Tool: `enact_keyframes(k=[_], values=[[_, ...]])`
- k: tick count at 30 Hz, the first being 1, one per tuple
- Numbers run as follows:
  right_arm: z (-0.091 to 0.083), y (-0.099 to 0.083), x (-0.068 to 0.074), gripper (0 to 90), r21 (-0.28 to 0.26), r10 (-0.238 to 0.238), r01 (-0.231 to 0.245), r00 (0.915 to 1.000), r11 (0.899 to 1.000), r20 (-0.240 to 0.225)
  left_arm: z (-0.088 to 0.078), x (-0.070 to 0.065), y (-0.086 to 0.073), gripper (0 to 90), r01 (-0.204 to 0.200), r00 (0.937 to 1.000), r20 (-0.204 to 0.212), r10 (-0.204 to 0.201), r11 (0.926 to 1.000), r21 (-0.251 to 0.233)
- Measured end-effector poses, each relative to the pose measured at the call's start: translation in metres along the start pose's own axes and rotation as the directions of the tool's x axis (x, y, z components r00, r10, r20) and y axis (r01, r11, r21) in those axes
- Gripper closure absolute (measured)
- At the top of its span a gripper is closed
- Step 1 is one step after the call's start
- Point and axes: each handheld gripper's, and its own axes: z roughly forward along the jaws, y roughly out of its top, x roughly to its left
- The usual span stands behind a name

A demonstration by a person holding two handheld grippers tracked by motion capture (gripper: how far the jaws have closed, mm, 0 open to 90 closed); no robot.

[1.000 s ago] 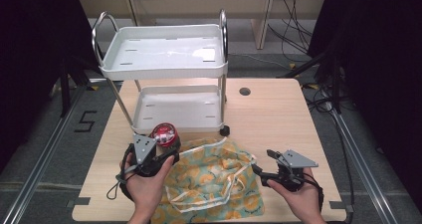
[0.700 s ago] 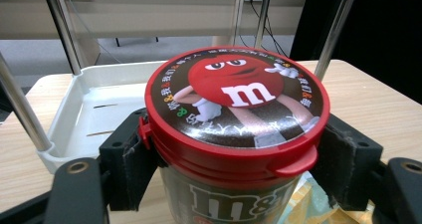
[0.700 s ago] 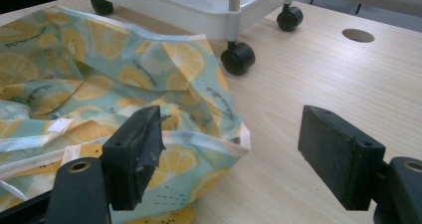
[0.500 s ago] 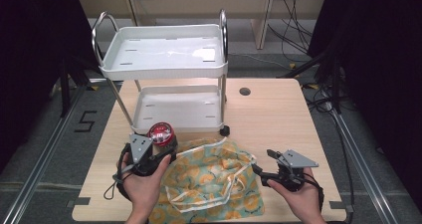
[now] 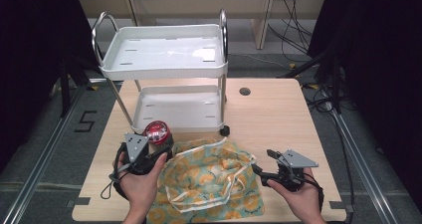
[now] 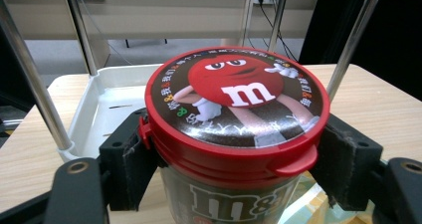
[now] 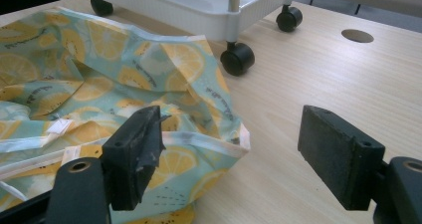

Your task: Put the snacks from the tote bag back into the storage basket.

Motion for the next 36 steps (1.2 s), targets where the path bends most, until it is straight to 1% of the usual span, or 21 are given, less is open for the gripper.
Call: enact_keyframes(k=[3, 4, 6, 8, 9, 10, 13, 14, 16, 18, 19, 21, 23, 32, 34, 36], values=[[-0.0008, 0.0001, 0.0001, 26.5, 0.003, -0.001, 0.001, 1.0, 1.0, 0.006, 0.0, 0.0007, 0.0002, 25.5, 0.003, 1.0, -0.004, -0.003, 1.0, -0.003], [-0.001, 0.0, 0.001, 26.5, 0.008, 0.013, -0.013, 0.9999, 1.0, 0.001, -0.0004, 0.0011, 0.0001, 25.5, 0.0, 1.0, -0.005, 0.0, 1.0, -0.002], [0.0, -0.0001, 0.0, 26.5, -0.001, -0.001, 0.001, 1.0, 1.0, -0.001, 0.0001, 0.0012, -0.0003, 25.5, 0.001, 1.0, -0.008, -0.001, 1.0, -0.002], [0.0006, -0.0001, -0.0001, 26.5, -0.004, 0.001, -0.001, 1.0, 1.0, -0.004, 0.0004, 0.0017, -0.0004, 25.5, 0.0, 0.9999, -0.012, 0.0, 1.0, 0.0], [-0.0001, 0.0002, -0.0003, 26.5, 0.003, 0.0, 0.0, 1.0, 1.0, -0.005, 0.0004, 0.0018, -0.0005, 25.4, 0.002, 0.9999, -0.014, -0.002, 1.0, -0.001], [0.0003, 0.0001, -0.0001, 26.5, -0.005, 0.002, -0.002, 1.0, 1.0, -0.002, 0.0005, 0.0019, -0.0005, 25.5, 0.001, 0.9999, -0.015, -0.001, 1.0, -0.003], [-0.0004, 0.0001, -0.0001, 26.6, -0.001, 0.001, -0.001, 1.0, 1.0, 0.001, 0.0002, 0.0025, -0.0002, 25.5, -0.006, 0.9998, -0.019, 0.006, 1.0, -0.005], [-0.0004, -0.0002, 0.001, 26.6, -0.002, 0.014, -0.014, 0.9999, 1.0, 0.0, 0.0002, 0.0026, -0.0003, 25.4, -0.005, 0.9998, -0.021, 0.005, 1.0, -0.007], [-0.0009, 0.0, 0.0011, 26.6, 0.002, 0.012, -0.012, 0.9999, 1.0, 0.002, 0.0004, 0.0027, -0.0003, 25.5, -0.007, 0.9997, -0.023, 0.007, 0.9999, -0.007], [-0.0001, -0.0001, 0.0003, 26.6, -0.008, 0.003, -0.003, 1.0, 1.0, 0.003, 0.001, 0.0035, -0.0006, 25.5, -0.008, 0.9995, -0.031, 0.008, 1.0, -0.005], [-0.0003, 0.0002, -0.0011, 26.6, -0.01, -0.016, 0.016, 0.9998, 1.0, 0.009, 0.0012, 0.0036, -0.0008, 25.5, -0.009, 0.9994, -0.033, 0.009, 0.9999, -0.006], [-0.0006, 0.0001, -0.0004, 26.6, -0.006, -0.008, 0.008, 0.9999, 1.0, 0.009, 0.0013, 0.0038, -0.0011, 25.5, -0.009, 0.9992, -0.039, 0.009, 0.9999, -0.007], [-0.001, 0.0001, 0.0014, 26.6, 0.002, 0.016, -0.016, 0.9999, 1.0, 0.004, 0.0015, 0.0041, -0.0012, 25.4, -0.009, 0.9989, -0.045, 0.009, 0.9999, -0.009], [-0.0006, 0.0001, 0.0017, 26.6, 0.003, 0.017, -0.017, 0.9998, 1.0, 0.003, 0.0042, 0.0055, -0.0024, 25.5, -0.01, 0.9982, -0.059, 0.01, 0.9999, -0.012], [-0.0002, 0.0, 0.001, 26.6, -0.002, 0.007, -0.007, 1.0, 1.0, 0.004, 0.0049, 0.0056, -0.0029, 25.4, -0.001, 0.9981, -0.061, 0.0, 0.9999, -0.017], [-0.0002, 0.0001, 0.0009, 26.6, -0.003, 0.006, -0.006, 1.0, 1.0, 0.004, 0.0048, 0.0062, -0.0024, 25.5, -0.006, 0.9978, -0.066, 0.005, 0.9999, -0.016]])
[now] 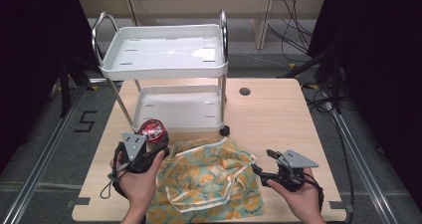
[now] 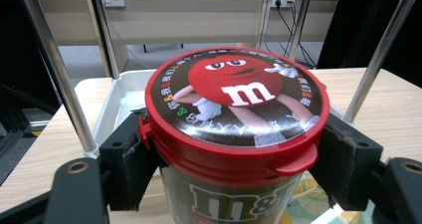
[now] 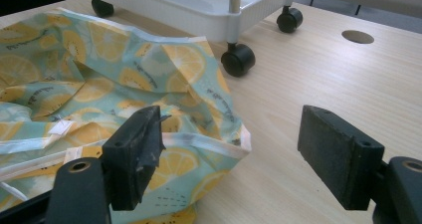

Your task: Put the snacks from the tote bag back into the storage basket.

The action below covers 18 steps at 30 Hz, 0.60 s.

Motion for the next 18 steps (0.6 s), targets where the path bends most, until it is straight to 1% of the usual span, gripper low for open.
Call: enact_keyframes(k=[2, 5, 7, 10, 13, 14, 16, 17, 18], values=[[-0.0005, 0.0, 0.0009, 26.6, 0.004, 0.011, -0.011, 0.9999, 1.0, 0.0, -0.0005, 0.0009, 0.0005, 25.4, -0.007, 1.0, -0.003, 0.007, 1.0, 0.003], [-0.0004, -0.0003, 0.0004, 26.6, 0.002, 0.006, -0.006, 1.0, 1.0, 0.004, 0.0003, 0.0017, 0.0005, 25.5, -0.005, 1.0, -0.004, 0.005, 1.0, 0.001], [-0.0007, -0.0003, 0.0014, 26.6, 0.004, 0.019, -0.019, 0.9998, 1.0, 0.004, 0.0008, 0.0021, 0.0007, 25.5, -0.004, 1.0, -0.004, 0.004, 1.0, 0.002], [-0.0007, -0.0004, 0.0021, 26.6, 0.002, 0.024, -0.024, 0.9997, 1.0, 0.001, 0.001, 0.0031, 0.0017, 25.5, -0.004, 0.9999, -0.011, 0.004, 1.0, -0.001], [-0.0011, -0.0006, 0.0019, 26.6, 0.002, 0.024, -0.024, 0.9997, 1.0, 0.007, 0.0015, 0.0043, 0.0033, 25.4, -0.005, 0.9998, -0.018, 0.005, 1.0, -0.006], [-0.0009, -0.0006, 0.0007, 26.5, -0.002, 0.013, -0.013, 0.9999, 1.0, 0.008, 0.0018, 0.0046, 0.0037, 25.4, -0.008, 0.9998, -0.019, 0.008, 1.0, -0.006], [-0.0009, -0.0007, 0.0001, 26.5, -0.004, 0.01, -0.01, 0.9999, 1.0, 0.009, 0.0023, 0.0051, 0.0038, 25.5, -0.009, 0.9997, -0.021, 0.008, 1.0, -0.004], [-0.0013, -0.0007, 0.0003, 26.5, -0.003, 0.014, -0.014, 0.9999, 1.0, 0.009, 0.0026, 0.0052, 0.0038, 25.5, -0.011, 0.9997, -0.022, 0.011, 0.9999, -0.003], [-0.0018, -0.0008, 0.0018, 26.5, 0.003, 0.032, -0.032, 0.9995, 0.999, 0.007, 0.003, 0.0051, 0.0037, 25.5, -0.01, 0.9997, -0.023, 0.01, 1.0, -0.001]])
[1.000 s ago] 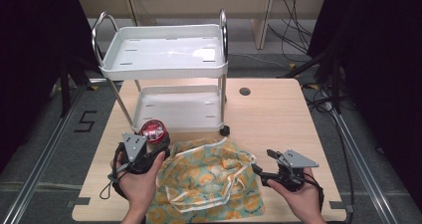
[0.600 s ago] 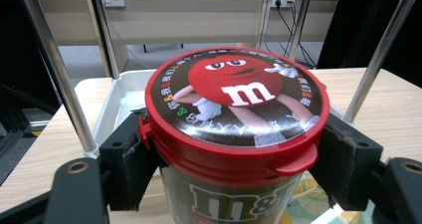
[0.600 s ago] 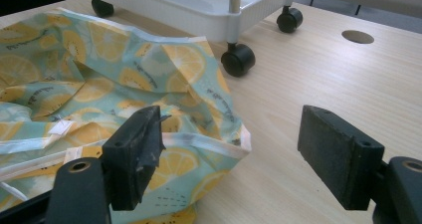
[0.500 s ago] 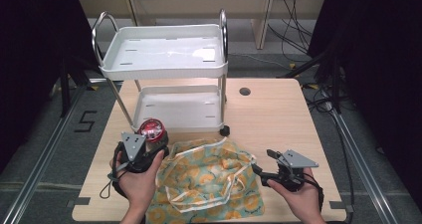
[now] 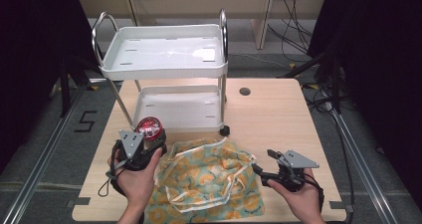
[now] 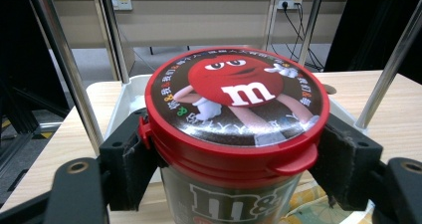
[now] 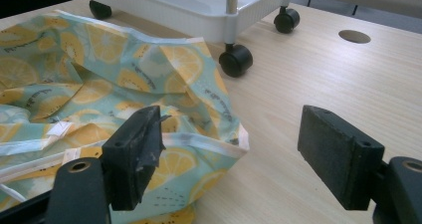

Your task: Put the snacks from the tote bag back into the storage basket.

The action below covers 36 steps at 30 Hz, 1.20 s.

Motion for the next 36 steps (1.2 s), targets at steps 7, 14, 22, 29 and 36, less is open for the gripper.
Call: enact_keyframes(k=[7, 14, 22, 29, 36], values=[[0.001, 0.0, -0.002, 26.5, -0.014, -0.026, 0.026, 0.9997, 1.0, 0.003, 0.003, 0.001, 0.002, 25.4, -0.001, 1.0, -0.003, 0.001, 1.0, 0.001], [0.0, 0.0, -0.002, 26.5, -0.004, -0.014, 0.014, 0.9999, 1.0, -0.001, 0.006, 0.002, 0.004, 25.5, 0.004, 1.0, -0.007, -0.004, 1.0, -0.002], [0.002, 0.0, -0.003, 26.4, -0.014, -0.029, 0.028, 0.9996, 0.999, -0.006, 0.009, 0.003, 0.008, 25.4, 0.015, 0.9998, -0.015, -0.015, 0.9998, -0.012], [0.002, 0.0, -0.003, 26.4, -0.014, -0.027, 0.027, 0.9996, 1.0, -0.005, 0.011, 0.004, 0.009, 25.5, 0.013, 0.9997, -0.02, -0.013, 0.9999, -0.011], [0.002, 0.0, -0.003, 26.4, -0.014, -0.027, 0.027, 0.9996, 1.0, -0.007, 0.013, 0.003, 0.01, 25.5, 0.012, 0.9994, -0.031, -0.013, 0.9997, -0.019]])
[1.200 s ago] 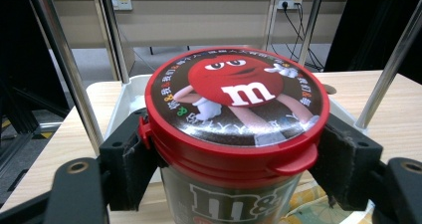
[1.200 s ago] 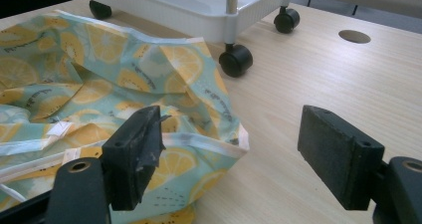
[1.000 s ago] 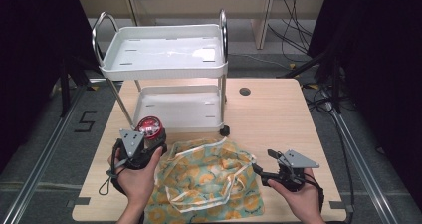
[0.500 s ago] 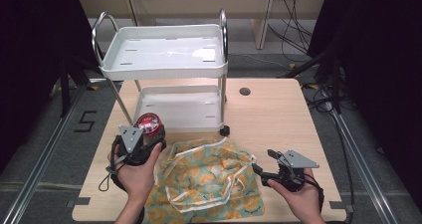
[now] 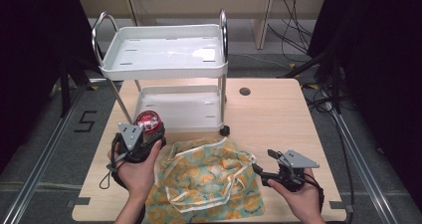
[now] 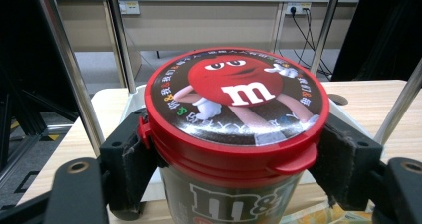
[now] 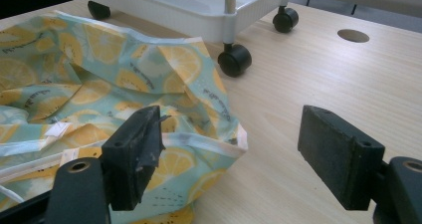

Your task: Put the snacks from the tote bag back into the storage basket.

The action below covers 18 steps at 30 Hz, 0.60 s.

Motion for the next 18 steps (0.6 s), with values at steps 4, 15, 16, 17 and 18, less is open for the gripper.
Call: enact_keyframes(k=[4, 15, 16, 17, 18], values=[[-0.0006, 0.0002, 0.0004, 26.4, 0.0, 0.003, -0.003, 1.0, 1.0, 0.007, 0.0018, 0.0007, 0.0001, 25.5, 0.002, 1.0, -0.004, -0.002, 1.0, 0.002], [0.0, -0.0001, 0.0001, 26.4, 0.001, -0.001, 0.001, 1.0, 1.0, 0.002, 0.007, 0.0036, 0.001, 25.5, 0.008, 0.9997, -0.023, -0.008, 1.0, 0.001], [0.0001, 0.0, 0.0, 26.4, 0.0, 0.0, 0.0, 1.0, 1.0, -0.001, 0.0076, 0.0037, 0.0005, 25.5, 0.01, 0.9997, -0.024, -0.01, 0.9999, 0.003], [-0.0008, 0.0002, -0.0001, 26.4, 0.005, 0.001, -0.001, 1.0, 1.0, 0.003, 0.0082, 0.004, 0.0, 25.4, 0.012, 0.9996, -0.024, -0.012, 0.9999, 0.004], [-0.0011, 0.0003, -0.0004, 26.4, 0.004, -0.002, 0.002, 1.0, 1.0, 0.007, 0.0087, 0.0043, -0.0003, 25.5, 0.011, 0.9996, -0.024, -0.011, 0.9999, 0.004]])
